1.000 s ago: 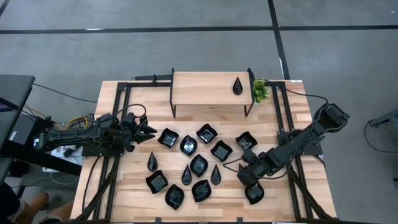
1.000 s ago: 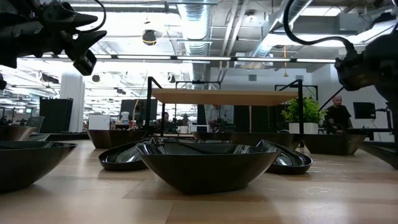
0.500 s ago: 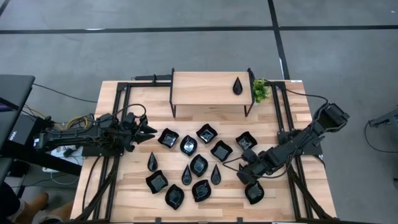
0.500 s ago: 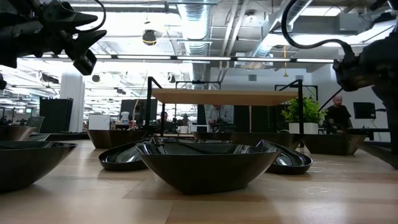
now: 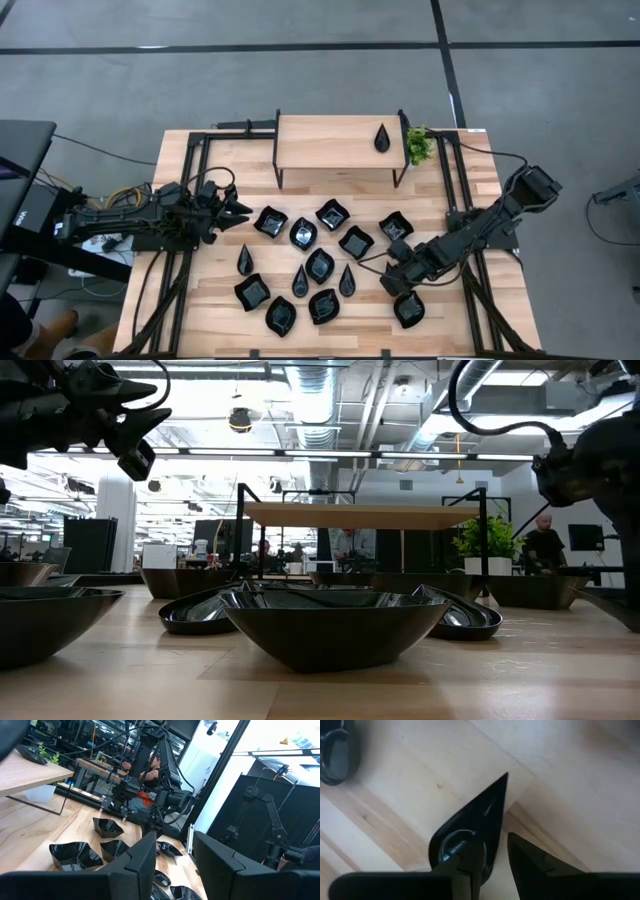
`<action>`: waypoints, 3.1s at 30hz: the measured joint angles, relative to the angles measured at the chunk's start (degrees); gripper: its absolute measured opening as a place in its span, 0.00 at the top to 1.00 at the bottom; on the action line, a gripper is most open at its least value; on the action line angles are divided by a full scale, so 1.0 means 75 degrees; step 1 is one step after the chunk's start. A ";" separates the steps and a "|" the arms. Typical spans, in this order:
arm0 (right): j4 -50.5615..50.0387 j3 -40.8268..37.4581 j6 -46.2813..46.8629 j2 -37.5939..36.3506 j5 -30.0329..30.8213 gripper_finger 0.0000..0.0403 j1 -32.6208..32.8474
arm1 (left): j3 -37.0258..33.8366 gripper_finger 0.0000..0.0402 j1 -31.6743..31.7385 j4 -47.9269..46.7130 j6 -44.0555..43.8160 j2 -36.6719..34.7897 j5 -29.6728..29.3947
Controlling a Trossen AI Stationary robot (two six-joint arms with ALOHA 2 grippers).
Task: Pick & Place Mini shaped plates
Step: Stack the black drop shaped plate on top of the other black drop shaped plate on the shelf
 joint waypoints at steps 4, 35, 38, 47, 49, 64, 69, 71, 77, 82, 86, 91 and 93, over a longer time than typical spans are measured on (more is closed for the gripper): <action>0.0035 -0.0003 0.0052 0.0163 -0.0051 0.80 -0.0002 | -0.0003 0.67 0.0001 0.0003 0.0000 0.0000 -0.0002; 0.0243 0.0000 0.0259 0.0119 -0.0175 0.99 -0.0055 | -0.0003 0.67 0.0001 0.0052 0.0003 0.0000 0.0000; 0.0301 -0.0006 0.0256 -0.0077 -0.0187 0.99 -0.0096 | 0.0000 0.67 0.0002 0.0052 0.0003 0.0000 0.0000; 0.0368 -0.0006 -0.0346 -0.1700 -0.0125 1.00 -0.0549 | 0.0000 0.67 0.0000 0.0070 0.0003 0.0000 0.0000; 0.0469 -0.0006 -0.0765 -0.2163 -0.0115 1.00 -0.0732 | -0.0003 0.67 0.0002 0.0090 0.0003 0.0000 0.0000; 0.0747 0.0168 -0.5062 -0.4653 0.1031 1.00 -0.3461 | -0.0001 0.67 -0.0001 0.0143 0.0006 0.0000 -0.0003; 0.0051 0.1033 -0.6647 -0.4555 0.0608 1.00 -0.5136 | 0.0000 0.67 0.0002 0.0143 0.0006 0.0000 -0.0003; -0.0381 0.1488 -0.7172 -0.4348 0.0386 1.00 -0.5825 | -0.0002 0.67 0.0000 0.0143 0.0006 0.0000 -0.0003; -0.1448 0.2862 -0.8901 -0.3443 0.0244 1.00 -0.7823 | -0.0002 0.67 0.0002 0.0146 0.0007 0.0000 -0.0004; -0.2043 0.3945 -0.9936 -0.2357 -0.0560 1.00 -0.9407 | 0.0000 0.67 0.0002 0.0147 0.0006 0.0000 -0.0006; -0.2278 0.4602 -1.0083 -0.1452 -0.1516 1.00 -1.0483 | 0.0000 0.67 0.0001 0.0149 0.0006 0.0000 -0.0006; -0.3260 0.5294 -1.0029 -0.0452 -0.2530 1.00 -1.1351 | 0.0000 0.67 0.0002 0.0170 0.0006 0.0000 -0.0009; -0.3533 0.5450 -1.0101 -0.0144 -0.2573 1.00 -1.1492 | 0.0000 0.67 -0.0001 0.0172 0.0029 0.0000 -0.0012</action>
